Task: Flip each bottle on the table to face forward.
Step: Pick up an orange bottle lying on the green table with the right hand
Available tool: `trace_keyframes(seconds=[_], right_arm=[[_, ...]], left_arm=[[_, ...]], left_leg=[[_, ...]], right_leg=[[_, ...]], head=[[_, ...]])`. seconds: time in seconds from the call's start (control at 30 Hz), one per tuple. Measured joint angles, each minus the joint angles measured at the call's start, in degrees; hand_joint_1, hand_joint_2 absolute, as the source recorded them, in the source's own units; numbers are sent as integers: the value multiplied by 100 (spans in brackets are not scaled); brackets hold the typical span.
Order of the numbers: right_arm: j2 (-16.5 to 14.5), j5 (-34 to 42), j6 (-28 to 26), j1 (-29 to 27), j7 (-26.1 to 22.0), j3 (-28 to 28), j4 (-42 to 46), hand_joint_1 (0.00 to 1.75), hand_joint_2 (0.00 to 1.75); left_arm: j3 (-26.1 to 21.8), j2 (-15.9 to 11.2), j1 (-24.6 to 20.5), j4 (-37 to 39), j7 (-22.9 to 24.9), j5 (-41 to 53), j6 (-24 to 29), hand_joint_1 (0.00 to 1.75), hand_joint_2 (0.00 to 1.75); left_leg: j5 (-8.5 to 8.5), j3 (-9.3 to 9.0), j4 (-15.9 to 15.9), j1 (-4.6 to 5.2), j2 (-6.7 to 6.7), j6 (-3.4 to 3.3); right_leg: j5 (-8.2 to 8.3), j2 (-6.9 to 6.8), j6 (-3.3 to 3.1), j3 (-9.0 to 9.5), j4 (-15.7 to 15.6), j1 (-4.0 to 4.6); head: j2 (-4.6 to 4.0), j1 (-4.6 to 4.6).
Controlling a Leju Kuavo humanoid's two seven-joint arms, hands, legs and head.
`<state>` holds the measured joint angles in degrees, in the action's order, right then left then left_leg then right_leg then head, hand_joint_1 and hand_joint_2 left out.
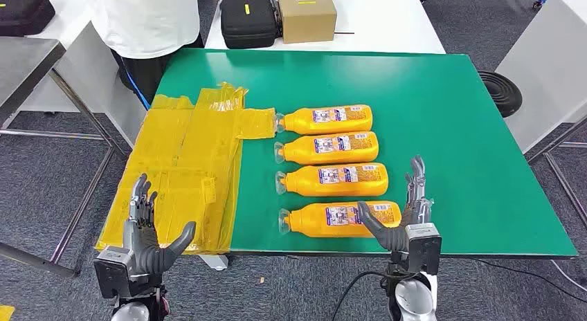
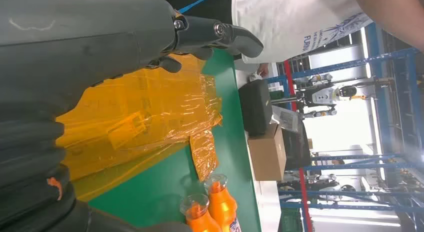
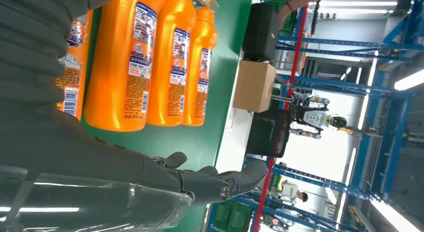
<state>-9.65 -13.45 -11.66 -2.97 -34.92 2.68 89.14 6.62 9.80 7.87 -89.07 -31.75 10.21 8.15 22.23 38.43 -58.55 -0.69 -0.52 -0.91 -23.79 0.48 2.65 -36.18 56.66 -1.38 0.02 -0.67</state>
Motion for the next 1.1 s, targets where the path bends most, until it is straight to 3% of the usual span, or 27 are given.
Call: trace_keyframes(seconds=[0.3, 0.53, 0.8, 1.1], right_arm=[[12, -231, 30, 0, 73, -10, -5, 0, 175], [68, -763, 90, 1, 421, -13, -15, 0, 175], [276, -1953, 668, 77, 1499, 122, -35, 0, 175], [799, -2836, 1381, 596, 2531, 542, -253, 0, 175]], left_arm=[[-2, 1, 1, 0, 21, 0, -13, 0, 175], [0, 1, -9, 1, 23, -7, -87, 0, 175], [0, 20, -18, 26, 26, -57, -127, 0, 175], [-14, 78, -19, 25, 96, -73, -101, 0, 175]], left_leg=[[0, 0, 0, 0, 0, 0], [0, 0, 0, 0, 0, 0], [0, 0, 0, 0, 0, -1], [-2, 0, 0, 1, 0, -2]], right_leg=[[0, 0, 0, 1, 0, 0], [0, 0, 0, 0, 0, 0], [1, 0, 0, 1, 0, 0], [2, 0, 1, 3, 0, 0]], head=[[0, -1], [0, -1], [0, -1], [0, -1]])
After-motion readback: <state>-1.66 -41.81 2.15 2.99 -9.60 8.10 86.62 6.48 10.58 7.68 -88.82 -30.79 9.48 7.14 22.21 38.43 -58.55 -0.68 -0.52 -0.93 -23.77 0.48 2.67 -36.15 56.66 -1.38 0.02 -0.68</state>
